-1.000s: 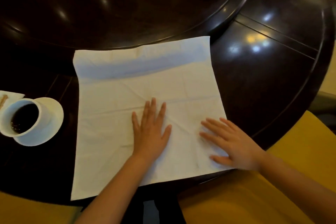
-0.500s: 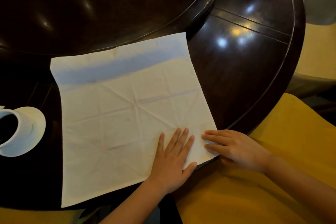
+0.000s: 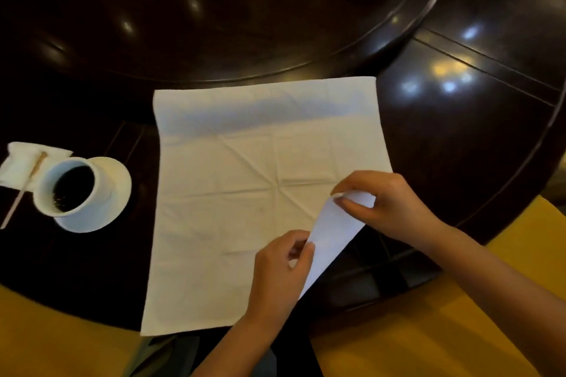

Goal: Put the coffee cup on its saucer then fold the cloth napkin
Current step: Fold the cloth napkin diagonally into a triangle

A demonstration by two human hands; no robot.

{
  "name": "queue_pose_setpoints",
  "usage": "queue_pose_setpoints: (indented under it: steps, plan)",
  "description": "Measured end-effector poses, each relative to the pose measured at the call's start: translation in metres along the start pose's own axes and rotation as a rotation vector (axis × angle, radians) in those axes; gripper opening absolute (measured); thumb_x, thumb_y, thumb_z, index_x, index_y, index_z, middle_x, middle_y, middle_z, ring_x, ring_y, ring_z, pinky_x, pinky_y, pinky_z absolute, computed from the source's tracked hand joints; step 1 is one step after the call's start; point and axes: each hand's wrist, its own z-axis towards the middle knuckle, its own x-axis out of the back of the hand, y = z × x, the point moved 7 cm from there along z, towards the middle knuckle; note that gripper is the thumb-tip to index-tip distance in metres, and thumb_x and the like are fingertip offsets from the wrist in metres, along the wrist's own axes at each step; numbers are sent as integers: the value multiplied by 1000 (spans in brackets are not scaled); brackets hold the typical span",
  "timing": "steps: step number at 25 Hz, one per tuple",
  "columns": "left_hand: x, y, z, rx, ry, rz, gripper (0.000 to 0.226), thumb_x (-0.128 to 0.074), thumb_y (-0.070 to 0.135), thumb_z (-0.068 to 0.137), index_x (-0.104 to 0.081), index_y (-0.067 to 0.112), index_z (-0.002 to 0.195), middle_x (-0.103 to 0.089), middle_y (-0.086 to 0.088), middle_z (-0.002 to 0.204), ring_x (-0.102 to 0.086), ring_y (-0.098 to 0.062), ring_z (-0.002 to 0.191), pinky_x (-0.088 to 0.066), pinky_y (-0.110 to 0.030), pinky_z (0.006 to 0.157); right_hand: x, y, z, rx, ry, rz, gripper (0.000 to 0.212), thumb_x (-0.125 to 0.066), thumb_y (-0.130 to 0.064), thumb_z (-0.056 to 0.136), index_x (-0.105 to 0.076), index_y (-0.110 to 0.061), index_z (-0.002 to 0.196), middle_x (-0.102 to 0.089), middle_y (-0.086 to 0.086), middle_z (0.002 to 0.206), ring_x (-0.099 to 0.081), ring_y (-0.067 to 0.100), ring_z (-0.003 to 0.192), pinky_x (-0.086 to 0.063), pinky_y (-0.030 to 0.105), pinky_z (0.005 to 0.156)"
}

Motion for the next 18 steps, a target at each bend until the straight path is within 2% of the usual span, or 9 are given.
queue_pose_setpoints:
  steps: [1,4,9,15,18]
  plan:
    - [13,1,8,10,36,-18,7,-62,19,86,-69,22,86,-69,13,80,-62,-3,79,-49,-17,66,1,-5,16,2,13,39,19,-61,-20,80,-70,-10,94,-68,-3,90,-61,7,86,-47,13,77]
    - [53,2,32,8,149,-47,10,-63,12,87,-70,19,86,-70,11,81,-63,-3,78,-49,-15,67,0,-18,68,-8,24,109,14,-63,-14,82,-69,-12,94,-64,-8,89,-60,8,81,-46,13,77]
    - [118,2,74,15,351,-51,11,-61,15,88,-67,24,91,-68,14,85,-61,1,81,-46,-8,69,-14,-55,155,43,53,101,12,-63,-9,85,-68,-11,95,-61,-6,89,-56,6,76,-46,7,70]
    - [183,-18,106,71,563,-1,13,-60,18,89,-64,26,99,-62,17,88,-59,5,82,-45,-3,71,-56,-92,240,125,57,27,13,-61,-10,85,-69,-9,96,-68,5,93,-60,16,81,-51,27,73]
    - [196,-34,120,117,590,41,15,-59,18,89,-66,19,103,-63,9,92,-59,-2,78,-44,-7,73,-84,-92,269,92,35,-22,16,-60,-14,88,-68,-10,101,-69,8,102,-61,17,87,-52,29,77]
